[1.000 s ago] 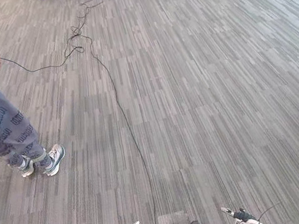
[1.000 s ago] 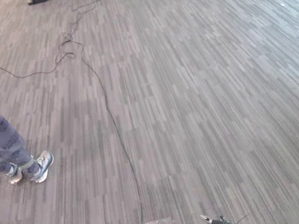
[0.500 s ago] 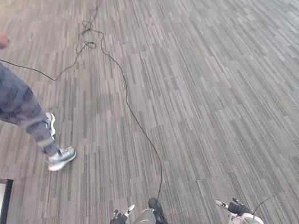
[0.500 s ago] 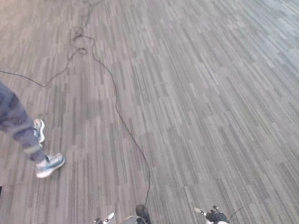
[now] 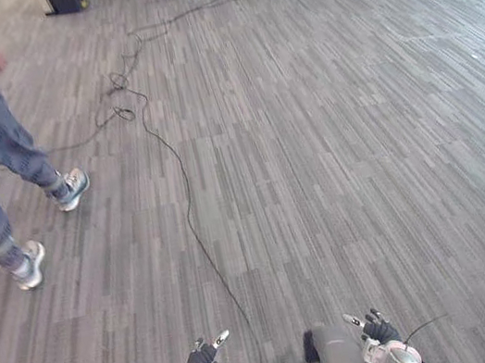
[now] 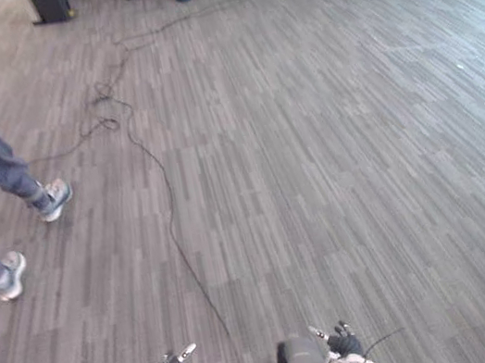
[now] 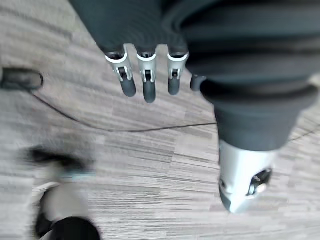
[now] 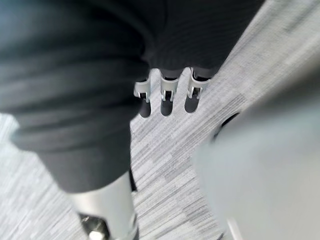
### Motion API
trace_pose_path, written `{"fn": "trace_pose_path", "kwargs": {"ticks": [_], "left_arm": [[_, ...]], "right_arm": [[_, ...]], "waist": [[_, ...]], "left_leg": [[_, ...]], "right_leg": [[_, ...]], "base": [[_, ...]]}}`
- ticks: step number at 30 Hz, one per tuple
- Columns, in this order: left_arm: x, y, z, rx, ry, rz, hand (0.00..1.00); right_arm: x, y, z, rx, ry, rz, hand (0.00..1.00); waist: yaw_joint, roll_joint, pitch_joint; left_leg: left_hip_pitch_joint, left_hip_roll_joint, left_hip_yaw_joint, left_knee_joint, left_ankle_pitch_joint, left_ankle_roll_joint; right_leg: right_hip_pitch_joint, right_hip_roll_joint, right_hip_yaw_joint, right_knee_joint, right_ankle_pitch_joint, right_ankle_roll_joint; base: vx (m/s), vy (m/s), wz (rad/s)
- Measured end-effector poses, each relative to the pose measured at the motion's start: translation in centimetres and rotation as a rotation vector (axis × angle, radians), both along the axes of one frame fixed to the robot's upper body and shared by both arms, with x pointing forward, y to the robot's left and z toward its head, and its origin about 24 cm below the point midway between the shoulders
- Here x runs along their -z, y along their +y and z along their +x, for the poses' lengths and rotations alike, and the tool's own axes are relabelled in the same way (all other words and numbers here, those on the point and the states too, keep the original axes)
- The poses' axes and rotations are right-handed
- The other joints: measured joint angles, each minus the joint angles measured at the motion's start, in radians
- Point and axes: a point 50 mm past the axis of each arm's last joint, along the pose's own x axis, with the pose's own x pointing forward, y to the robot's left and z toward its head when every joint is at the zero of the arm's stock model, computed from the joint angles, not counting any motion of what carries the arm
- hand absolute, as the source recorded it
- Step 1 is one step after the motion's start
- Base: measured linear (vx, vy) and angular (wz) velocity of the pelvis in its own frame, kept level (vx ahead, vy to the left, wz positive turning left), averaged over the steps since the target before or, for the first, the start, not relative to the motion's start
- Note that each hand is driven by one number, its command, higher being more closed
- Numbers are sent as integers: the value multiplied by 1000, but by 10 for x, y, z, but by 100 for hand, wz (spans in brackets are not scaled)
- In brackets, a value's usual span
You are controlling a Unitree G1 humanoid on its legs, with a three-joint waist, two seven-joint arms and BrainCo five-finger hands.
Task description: Pick up cushions and gather them together orderly.
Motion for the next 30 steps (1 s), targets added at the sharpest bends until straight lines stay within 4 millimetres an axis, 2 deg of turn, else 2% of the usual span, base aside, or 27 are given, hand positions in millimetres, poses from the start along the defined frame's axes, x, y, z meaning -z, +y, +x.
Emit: {"fn": "trace_pose_path", "kwargs": {"ticks": [1,2,3,4,5,6,7,8,9,11,12,14,15,16,17,18,19,20,22,23,24,25,26,27,28,29,30], "left_arm": [[1,-4,1,7,2,-9,0],[0,-10,3,3,0,-29,0],[0,-11,4,2,-6,-32,0],[-1,-11,7,5,-13,-31,0],[-1,-10,7,-2,-11,-30,0],[-1,-7,7,-8,-14,-25,0],[-3,-6,8,-16,-29,-21,0],[-4,-2,7,-22,-39,-9,0],[-4,0,4,-24,-38,-3,0],[-9,4,7,-32,-76,13,0],[-10,6,6,-35,-84,18,0],[-11,8,2,-45,-95,27,0],[-12,7,3,-45,-104,27,0],[-12,7,3,-45,-103,28,0],[-12,7,3,-44,-103,29,0],[-11,11,1,-40,-96,42,0],[-11,14,0,-39,-92,50,0],[-10,14,0,-36,-84,52,0],[-10,19,-1,-34,-79,64,0],[-9,20,-2,-32,-72,68,0],[-7,17,-4,-24,-54,60,0],[-5,14,-5,-17,-42,51,0],[-3,9,-3,5,-28,40,0],[-1,3,-3,19,-14,24,0],[-1,-1,0,24,-15,15,0],[-3,-2,7,33,-26,16,0],[-4,-3,11,39,-28,12,0]], "right_arm": [[2,-6,-6,8,22,-9,0],[1,-14,-3,4,30,-29,0],[0,-15,0,-7,27,-40,0],[0,-17,1,-18,27,-52,0],[-1,-19,1,-21,26,-60,0],[-1,-20,2,-28,26,-65,0],[-1,-18,2,-39,27,-64,0],[-1,-12,5,-75,25,-57,0],[0,-5,8,-103,24,-46,0],[1,8,10,-130,28,-18,0],[3,12,10,-143,35,-8,0],[2,17,13,-163,35,-2,0],[3,17,12,-157,38,3,0],[3,16,11,-150,38,1,0],[4,16,8,-148,47,1,0],[6,18,2,-145,63,10,0],[7,21,-2,-140,70,19,0],[9,22,-8,-141,87,28,0],[10,23,-13,-147,97,26,0],[9,24,-10,-165,82,20,0],[6,24,-6,-177,55,17,0],[5,24,-4,-181,40,16,0],[1,20,1,-180,8,2,0],[-2,16,4,-178,-10,-14,0],[-3,13,6,-172,-23,-25,0],[-5,13,9,-156,-39,-22,0],[-6,12,9,-144,-42,-21,0]], "waist": [[-7,33,7],[-1,71,3],[2,81,7],[1,90,12],[-3,107,24],[1,118,31],[17,116,37],[33,103,47],[45,91,50],[80,72,43],[87,73,42],[88,79,39],[89,69,33],[91,70,32],[94,68,28],[100,47,-5],[95,26,-22],[89,8,-34],[87,-24,-36],[87,-37,-31],[86,-21,-20],[85,-4,-10],[79,17,-9],[75,43,-13],[73,56,-15],[72,37,-4],[61,27,-1]], "left_leg": [[20,18,-49,3,0,1],[18,53,-80,40,23,-36],[-23,57,-116,140,84,-66],[-59,62,-142,245,137,-71],[-132,81,-183,447,243,-98],[-201,98,-208,621,308,-136],[-293,117,-203,839,295,-124],[-368,120,-190,956,256,-90],[-426,120,-177,994,231,-76],[-569,135,-123,948,178,-60],[-615,138,-108,892,154,-59],[-674,120,-93,642,128,-56],[-682,90,-94,409,153,-76],[-683,80,-105,307,179,-82],[-687,67,-135,213,282,-83],[-680,36,-140,203,320,-49],[-678,22,-126,205,308,-33],[-674,13,-103,244,264,5],[-596,-14,-57,264,200,54],[-523,-29,-32,252,183,79],[-444,-23,-21,233,158,77],[-383,-17,-15,211,143,72],[-305,-8,6,163,123,65],[-239,-1,15,102,87,61],[-196,3,19,62,59,47],[-146,-10,45,33,50,39],[-120,-13,49,18,40,33]], "right_leg": [[16,26,5,3,41,-100],[37,35,-28,13,14,-117],[48,34,-24,34,-34,-115],[79,39,-22,25,-58,-116],[158,55,-16,-21,-80,-116],[220,72,-7,-63,-85,-119],[313,98,27,-127,-92,-127],[395,113,66,-179,-101,-136],[450,115,99,-214,-107,-137],[533,116,192,-281,-123,-131],[570,113,228,-305,-133,-123],[672,83,300,-367,-154,-101],[725,47,335,-406,-171,-81],[741,36,347,-412,-177,-73],[760,21,371,-412,-185,-64],[761,-8,408,-390,-185,-63],[746,-33,417,-371,-180,-52],[717,-51,439,-302,-150,12],[678,-73,486,-111,-99,99],[605,-71,509,99,-33,169],[519,-48,502,307,-6,213],[462,-28,484,418,-13,205],[367,-9,421,520,-53,167],[270,-3,320,554,-89,125],[204,0,243,551,-112,102],[141,-20,144,512,-136,70],[109,-24,78,464,-148,54]], "base": [[697,-177,43],[711,-181,15],[698,-182,-2],[698,-218,2],[682,-178,-6],[775,-159,-30],[696,-86,-64],[539,-46,-88],[506,-7,-104],[466,55,-119],[498,124,-116],[695,221,-101],[677,254,-82],[680,297,-82],[709,346,-73],[718,361,-55],[733,369,-40],[736,363,-29],[691,344,-62],[561,258,-110],[591,269,-129],[473,226,-139],[371,196,-134],[391,203,-124],[439,199,-100],[450,176,-58],[472,127,-26]]}}
